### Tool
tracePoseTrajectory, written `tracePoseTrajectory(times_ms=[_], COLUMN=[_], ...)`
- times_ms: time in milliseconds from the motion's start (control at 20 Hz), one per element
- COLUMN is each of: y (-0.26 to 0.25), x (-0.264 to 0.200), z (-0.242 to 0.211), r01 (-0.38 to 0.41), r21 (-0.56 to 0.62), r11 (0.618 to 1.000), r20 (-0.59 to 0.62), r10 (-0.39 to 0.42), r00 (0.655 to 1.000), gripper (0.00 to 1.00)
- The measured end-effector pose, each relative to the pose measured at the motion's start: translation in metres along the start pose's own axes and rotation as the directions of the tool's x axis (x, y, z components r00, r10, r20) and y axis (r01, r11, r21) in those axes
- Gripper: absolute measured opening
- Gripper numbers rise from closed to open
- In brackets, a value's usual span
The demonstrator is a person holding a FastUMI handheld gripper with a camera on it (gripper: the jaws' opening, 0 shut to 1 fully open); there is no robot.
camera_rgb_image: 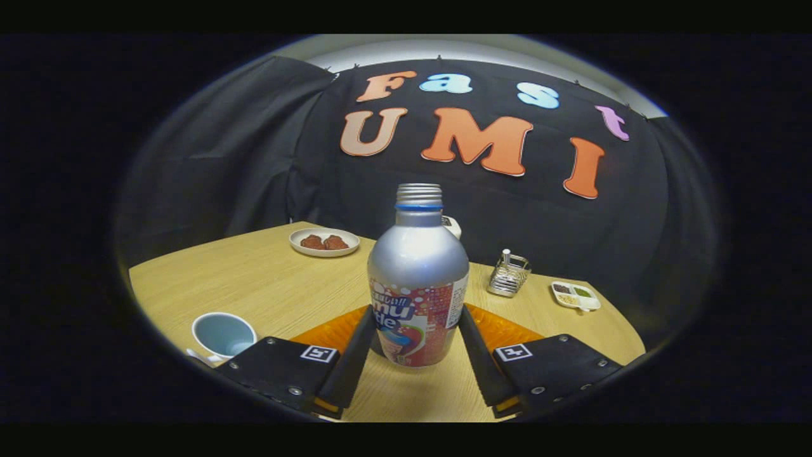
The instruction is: Take the bottle from table, then pour the juice into the cup, finally place the bottle on the coaster
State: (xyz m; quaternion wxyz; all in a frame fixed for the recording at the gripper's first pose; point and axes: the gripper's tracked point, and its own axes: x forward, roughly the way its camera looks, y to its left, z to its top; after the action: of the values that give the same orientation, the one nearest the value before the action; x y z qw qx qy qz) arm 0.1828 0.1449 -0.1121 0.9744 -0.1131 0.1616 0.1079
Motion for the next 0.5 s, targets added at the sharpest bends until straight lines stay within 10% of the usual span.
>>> tracePoseTrajectory(times_ms=[500], y=[-0.002], x=[0.050], z=[-0.038], r01=[0.007], r21=[0.118], r11=[0.993], r20=[-0.077], r10=[0.002], r00=[0.997], gripper=[0.76])
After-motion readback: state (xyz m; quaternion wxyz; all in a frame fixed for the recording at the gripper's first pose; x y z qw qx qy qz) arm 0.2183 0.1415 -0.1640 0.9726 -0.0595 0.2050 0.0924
